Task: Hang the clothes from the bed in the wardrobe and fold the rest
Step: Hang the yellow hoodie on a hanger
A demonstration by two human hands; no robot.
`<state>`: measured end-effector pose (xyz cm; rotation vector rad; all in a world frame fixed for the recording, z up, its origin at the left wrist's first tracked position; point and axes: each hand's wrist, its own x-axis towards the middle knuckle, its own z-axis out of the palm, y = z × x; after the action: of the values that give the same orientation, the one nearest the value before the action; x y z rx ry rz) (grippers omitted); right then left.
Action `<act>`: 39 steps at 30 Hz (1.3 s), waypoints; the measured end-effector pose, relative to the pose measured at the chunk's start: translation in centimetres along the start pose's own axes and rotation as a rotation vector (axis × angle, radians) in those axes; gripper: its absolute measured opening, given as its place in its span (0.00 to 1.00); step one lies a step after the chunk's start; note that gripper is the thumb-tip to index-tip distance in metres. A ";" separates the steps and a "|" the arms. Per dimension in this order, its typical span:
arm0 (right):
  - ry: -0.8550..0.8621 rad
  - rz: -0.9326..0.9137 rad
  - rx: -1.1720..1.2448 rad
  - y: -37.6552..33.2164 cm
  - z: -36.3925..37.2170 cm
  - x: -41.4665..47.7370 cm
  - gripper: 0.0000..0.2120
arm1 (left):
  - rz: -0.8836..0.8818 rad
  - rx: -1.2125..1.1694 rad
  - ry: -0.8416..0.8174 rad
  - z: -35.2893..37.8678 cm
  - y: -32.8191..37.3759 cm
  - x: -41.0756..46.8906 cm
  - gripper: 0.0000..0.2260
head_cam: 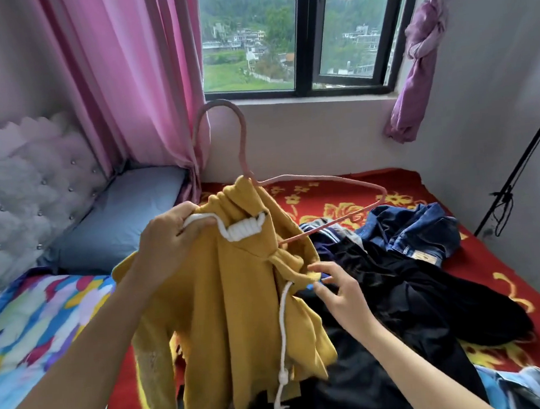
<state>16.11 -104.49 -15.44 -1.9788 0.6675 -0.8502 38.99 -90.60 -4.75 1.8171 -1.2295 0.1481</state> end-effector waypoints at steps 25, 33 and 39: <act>-0.594 -0.224 -0.718 -4.2 -6.8 6.8 0.09 | -0.241 -0.100 0.189 -5.7 -7.4 -7.1 0.31; -0.386 -0.696 -0.856 -7.7 -7.3 6.7 0.10 | 0.216 0.228 0.159 -4.6 -8.0 -5.6 0.35; -0.507 -0.609 -0.711 -11.7 -1.9 7.5 0.06 | 0.511 0.380 0.102 0.1 -4.9 -4.0 0.28</act>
<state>20.88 -105.11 -2.24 -2.9797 0.0368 -0.4091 40.81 -87.50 -9.93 1.7362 -1.6525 0.7972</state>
